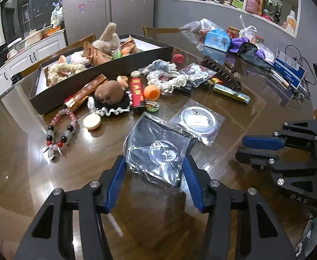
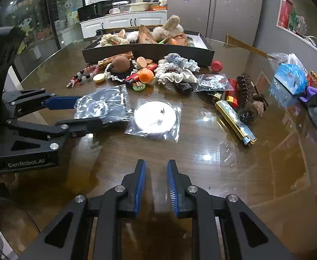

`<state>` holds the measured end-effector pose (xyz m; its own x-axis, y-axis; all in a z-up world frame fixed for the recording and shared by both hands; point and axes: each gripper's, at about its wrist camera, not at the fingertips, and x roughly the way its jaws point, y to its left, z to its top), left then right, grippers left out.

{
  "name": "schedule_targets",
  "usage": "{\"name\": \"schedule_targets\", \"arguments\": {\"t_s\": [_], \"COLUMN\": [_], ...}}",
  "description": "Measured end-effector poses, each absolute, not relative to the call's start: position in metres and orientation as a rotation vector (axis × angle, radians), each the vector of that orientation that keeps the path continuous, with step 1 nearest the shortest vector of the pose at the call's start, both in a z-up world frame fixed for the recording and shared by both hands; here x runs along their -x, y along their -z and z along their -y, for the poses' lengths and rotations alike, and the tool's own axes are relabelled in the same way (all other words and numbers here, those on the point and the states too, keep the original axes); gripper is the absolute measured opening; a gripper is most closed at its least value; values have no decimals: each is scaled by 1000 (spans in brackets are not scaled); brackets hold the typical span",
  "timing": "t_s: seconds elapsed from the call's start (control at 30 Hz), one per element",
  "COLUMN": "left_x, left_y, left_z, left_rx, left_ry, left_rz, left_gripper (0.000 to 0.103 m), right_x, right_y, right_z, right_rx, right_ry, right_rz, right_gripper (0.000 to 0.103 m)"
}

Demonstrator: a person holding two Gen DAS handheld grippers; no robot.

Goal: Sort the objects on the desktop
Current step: 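Close the left gripper on the edge of the dark silver bag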

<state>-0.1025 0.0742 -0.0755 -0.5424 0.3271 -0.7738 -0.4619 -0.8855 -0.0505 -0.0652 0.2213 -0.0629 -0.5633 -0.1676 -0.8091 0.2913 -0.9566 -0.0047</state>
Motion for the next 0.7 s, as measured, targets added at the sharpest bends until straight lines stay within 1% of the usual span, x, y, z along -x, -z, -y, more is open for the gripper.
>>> {"name": "schedule_targets", "arguments": {"t_s": [0.1,0.23,0.3,0.37,0.43,0.53,0.7], "left_x": [100,97,97,97,98,100,103], "left_y": [73,66,65,64,64,65,67], "left_z": [-70,-63,-60,-57,-54,-50,-45], "left_rx": [1155,1135,1132,1133,1134,1134,1135], "left_ry": [-2421,-2442,-2451,-2455,-2458,-2457,-2455], "left_rz": [-212,-194,-190,-183,-178,-166,-146], "left_gripper": [54,53,53,53,53,53,53], "right_x": [65,69,73,77,82,88,103], "right_y": [63,62,62,63,63,62,65], "right_z": [-222,-226,-225,-222,-219,-217,-205], "right_rx": [-1300,-1294,-1286,-1283,-1280,-1275,-1280], "right_ry": [2558,2541,2542,2555,2558,2550,2538], "right_rz": [-194,-103,-91,-103,-105,-92,-158], "right_gripper": [22,23,29,45,51,59,62]}}
